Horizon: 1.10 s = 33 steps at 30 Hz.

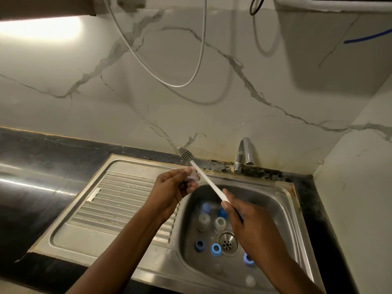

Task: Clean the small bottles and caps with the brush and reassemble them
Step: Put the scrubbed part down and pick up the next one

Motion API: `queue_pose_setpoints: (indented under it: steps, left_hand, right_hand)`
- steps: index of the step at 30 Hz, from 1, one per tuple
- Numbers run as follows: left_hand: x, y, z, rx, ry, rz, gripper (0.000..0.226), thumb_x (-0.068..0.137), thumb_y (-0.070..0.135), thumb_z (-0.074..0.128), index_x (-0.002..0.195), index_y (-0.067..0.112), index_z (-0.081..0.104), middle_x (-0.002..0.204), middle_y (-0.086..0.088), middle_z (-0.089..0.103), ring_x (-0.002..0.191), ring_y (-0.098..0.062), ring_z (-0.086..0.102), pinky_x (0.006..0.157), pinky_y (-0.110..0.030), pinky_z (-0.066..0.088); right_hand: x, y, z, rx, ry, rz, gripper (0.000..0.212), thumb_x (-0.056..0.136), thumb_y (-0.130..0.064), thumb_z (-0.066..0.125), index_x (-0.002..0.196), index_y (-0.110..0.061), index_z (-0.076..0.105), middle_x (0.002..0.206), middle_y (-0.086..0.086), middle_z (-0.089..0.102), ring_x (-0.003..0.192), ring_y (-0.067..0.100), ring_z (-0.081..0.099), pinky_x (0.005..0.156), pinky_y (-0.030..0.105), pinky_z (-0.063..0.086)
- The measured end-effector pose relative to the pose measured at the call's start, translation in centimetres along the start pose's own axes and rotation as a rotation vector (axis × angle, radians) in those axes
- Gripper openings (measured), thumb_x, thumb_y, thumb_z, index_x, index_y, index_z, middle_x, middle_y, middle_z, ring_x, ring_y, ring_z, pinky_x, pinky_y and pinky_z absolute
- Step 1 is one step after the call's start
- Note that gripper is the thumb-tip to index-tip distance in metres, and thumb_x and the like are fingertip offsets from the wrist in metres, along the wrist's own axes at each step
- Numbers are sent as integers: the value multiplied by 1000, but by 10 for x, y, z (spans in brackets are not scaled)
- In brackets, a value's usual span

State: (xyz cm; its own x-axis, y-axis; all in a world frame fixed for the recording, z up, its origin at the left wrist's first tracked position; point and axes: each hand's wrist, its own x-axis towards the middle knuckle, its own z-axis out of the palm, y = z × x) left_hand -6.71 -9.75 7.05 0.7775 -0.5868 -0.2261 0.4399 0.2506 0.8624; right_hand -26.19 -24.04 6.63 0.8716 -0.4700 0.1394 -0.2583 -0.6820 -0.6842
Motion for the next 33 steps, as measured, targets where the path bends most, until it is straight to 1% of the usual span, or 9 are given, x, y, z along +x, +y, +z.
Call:
queue_pose_setpoints:
  steps: [6, 10, 13, 16, 19, 23, 27, 29, 33]
  left_hand:
    - [7, 16, -5, -88, 125, 46, 24, 96, 15, 69, 113, -1, 73, 107, -25, 75, 87, -26, 70, 79, -32, 63]
    - [15, 21, -17, -82, 144, 44, 23, 100, 13, 66, 114, -4, 72, 102, -23, 74, 86, -25, 70, 81, -32, 64]
    - [15, 15, -16, -17, 124, 73, 23, 103, 15, 63, 113, -3, 72, 96, -21, 72, 78, -21, 67, 76, -30, 63]
    - [14, 7, -9, 48, 108, 88, 22, 104, 15, 62, 110, -3, 72, 93, -21, 72, 73, -20, 66, 73, -31, 59]
    - [16, 6, -9, 31, 111, 52, 23, 103, 14, 63, 111, -5, 72, 94, -22, 73, 74, -21, 66, 71, -30, 59]
    - [17, 15, -19, -67, 102, -14, 25, 104, 13, 61, 121, -4, 71, 103, -21, 74, 78, -21, 67, 69, -27, 61]
    - [16, 18, -18, -81, 87, -15, 19, 106, 10, 57, 108, -4, 69, 89, -18, 72, 69, -18, 65, 63, -25, 59]
    - [15, 14, -13, -48, 61, -8, 20, 107, 10, 55, 108, -5, 69, 89, -19, 71, 68, -18, 64, 63, -26, 58]
    - [8, 4, -1, 20, -19, -28, 24, 105, 10, 58, 109, -4, 76, 95, -22, 71, 70, -19, 63, 66, -28, 58]
  right_hand:
    - [-2, 8, -8, -17, 29, -11, 46, 103, -54, 42, 148, -47, 47, 61, -6, 59, 60, 8, 64, 48, 27, 53]
    - [-15, 16, -12, -88, 7, -60, 50, 101, -61, 33, 151, -54, 35, 72, -17, 57, 82, -2, 62, 60, 18, 50]
    - [-15, 14, -5, -138, 3, -68, 51, 105, -59, 33, 155, -49, 37, 76, -21, 55, 88, -2, 60, 63, 16, 49]
    - [-7, 7, -3, -163, 22, -66, 49, 106, -54, 36, 154, -48, 36, 77, -21, 53, 75, 1, 62, 61, 13, 48]
    - [2, -1, -4, -171, 17, -66, 48, 107, -52, 38, 155, -47, 36, 81, -15, 56, 66, 4, 59, 55, 17, 48]
    - [3, 3, -11, -121, 59, -48, 48, 105, -53, 41, 152, -43, 43, 80, -17, 59, 75, 1, 64, 62, 20, 56]
    - [-9, 1, -9, -242, -14, -94, 55, 103, -60, 25, 157, -51, 23, 85, -17, 54, 72, 4, 59, 64, 18, 53]
    - [-8, -1, -6, -260, 0, -87, 56, 103, -59, 21, 159, -49, 22, 91, -15, 55, 75, 4, 58, 67, 20, 54]
    - [10, -9, -4, -252, 14, -63, 52, 108, -51, 34, 159, -45, 25, 99, -11, 64, 72, 4, 62, 65, 24, 57]
